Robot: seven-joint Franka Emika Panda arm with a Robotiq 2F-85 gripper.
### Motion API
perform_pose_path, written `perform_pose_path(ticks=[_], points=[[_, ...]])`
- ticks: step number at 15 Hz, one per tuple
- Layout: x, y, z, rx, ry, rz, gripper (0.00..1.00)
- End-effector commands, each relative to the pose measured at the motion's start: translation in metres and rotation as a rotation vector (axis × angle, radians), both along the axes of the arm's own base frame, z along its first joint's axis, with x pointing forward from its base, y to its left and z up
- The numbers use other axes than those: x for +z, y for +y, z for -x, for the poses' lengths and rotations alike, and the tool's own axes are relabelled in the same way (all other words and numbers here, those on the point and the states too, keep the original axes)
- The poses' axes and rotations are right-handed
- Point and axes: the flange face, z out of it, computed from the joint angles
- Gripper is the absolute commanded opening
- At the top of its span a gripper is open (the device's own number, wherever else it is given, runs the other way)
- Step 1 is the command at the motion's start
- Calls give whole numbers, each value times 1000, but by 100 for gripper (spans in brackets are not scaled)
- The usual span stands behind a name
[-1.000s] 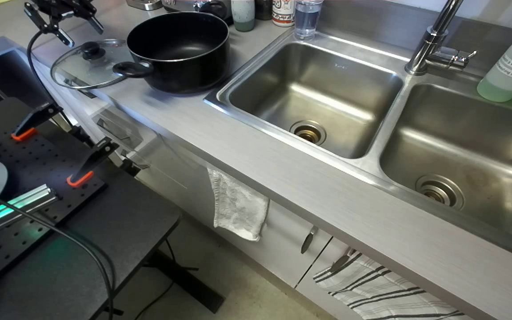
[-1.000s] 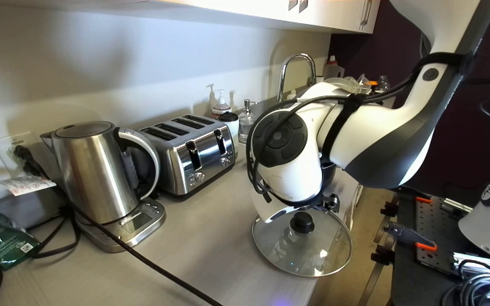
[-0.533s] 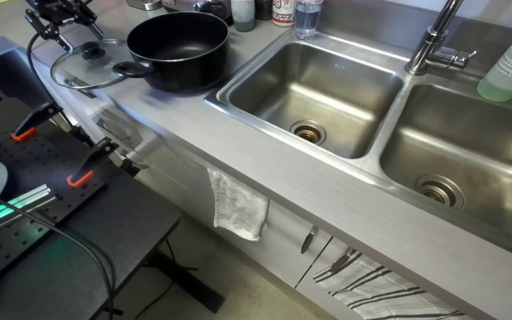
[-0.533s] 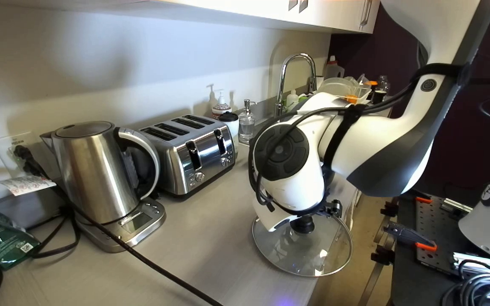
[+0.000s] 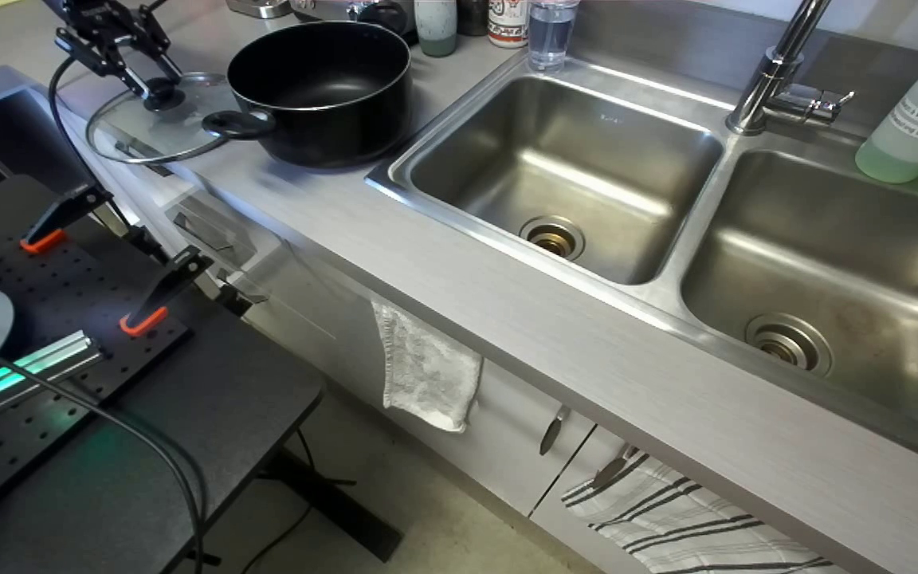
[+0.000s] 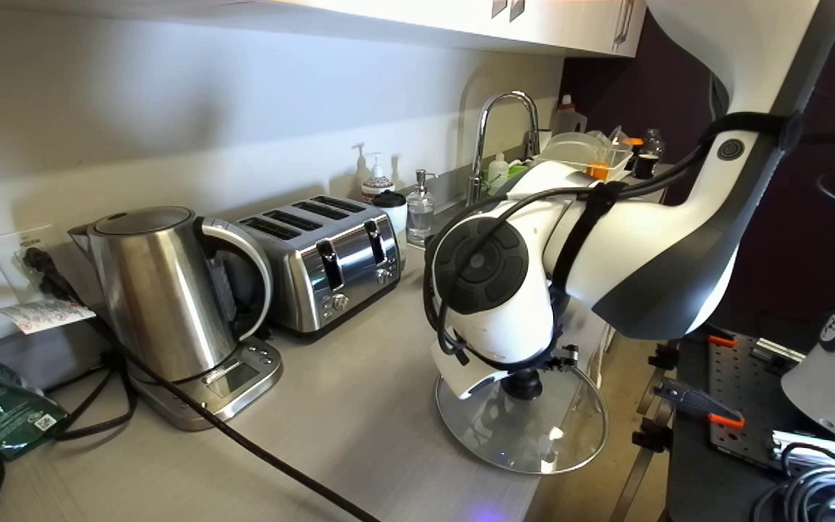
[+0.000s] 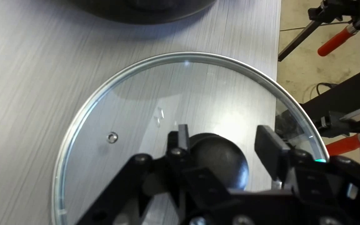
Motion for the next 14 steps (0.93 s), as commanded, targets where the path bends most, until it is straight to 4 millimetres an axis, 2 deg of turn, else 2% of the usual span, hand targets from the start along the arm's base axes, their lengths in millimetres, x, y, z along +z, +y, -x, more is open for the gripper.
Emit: perform_pose_path(ticks=[1,3,5,7,9,12,13,14], points=[[-2,2,-1,26,0,11,26],[0,2,-2,25,-2,16,12],[0,3,-2,25,-3,16,5],[0,3,-2,26,-3,16,2],[0,4,-1,28,-5,18,7],[0,4,0,30,-6,21,7],[0,4,1,29,-7,24,34],[0,4,1,31,-10,29,32]])
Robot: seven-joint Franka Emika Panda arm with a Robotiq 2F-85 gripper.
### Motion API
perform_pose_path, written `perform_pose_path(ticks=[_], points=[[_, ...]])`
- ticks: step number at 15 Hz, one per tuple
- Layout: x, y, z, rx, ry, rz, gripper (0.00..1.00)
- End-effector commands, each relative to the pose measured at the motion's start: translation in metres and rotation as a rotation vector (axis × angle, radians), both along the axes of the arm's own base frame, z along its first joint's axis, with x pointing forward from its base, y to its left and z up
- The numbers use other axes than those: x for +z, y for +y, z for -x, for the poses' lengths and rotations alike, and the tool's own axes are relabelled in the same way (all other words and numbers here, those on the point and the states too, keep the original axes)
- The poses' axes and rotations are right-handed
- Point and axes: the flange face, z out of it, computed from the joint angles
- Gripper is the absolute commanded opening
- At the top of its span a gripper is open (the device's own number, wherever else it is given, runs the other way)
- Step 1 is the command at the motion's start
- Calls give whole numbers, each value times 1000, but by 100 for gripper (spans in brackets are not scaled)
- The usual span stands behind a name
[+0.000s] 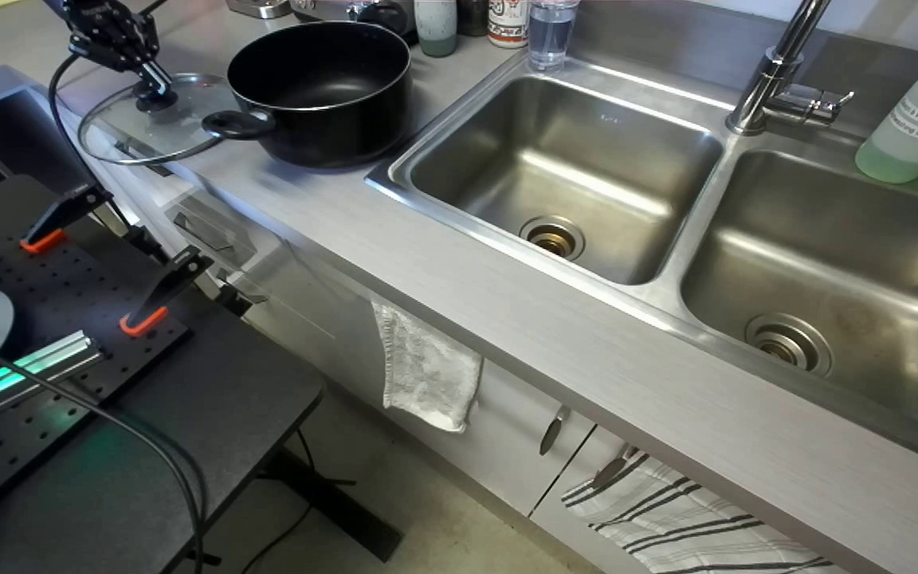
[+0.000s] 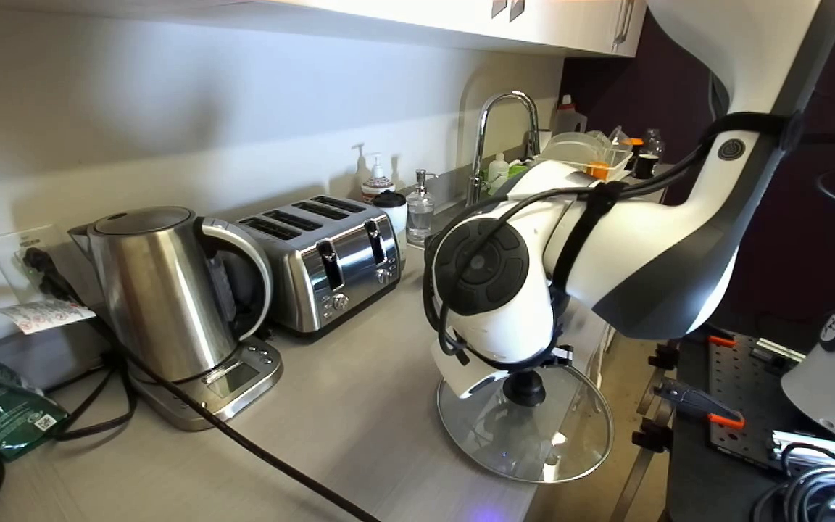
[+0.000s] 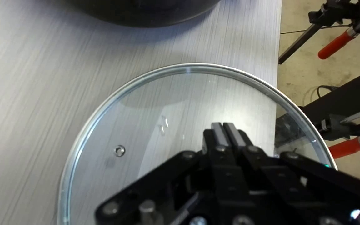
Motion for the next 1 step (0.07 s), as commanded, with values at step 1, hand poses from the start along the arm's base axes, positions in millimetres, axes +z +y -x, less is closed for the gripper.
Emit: perform_pose_path(ticks=[1], points=[[0,4,2,21,-9,23,34]])
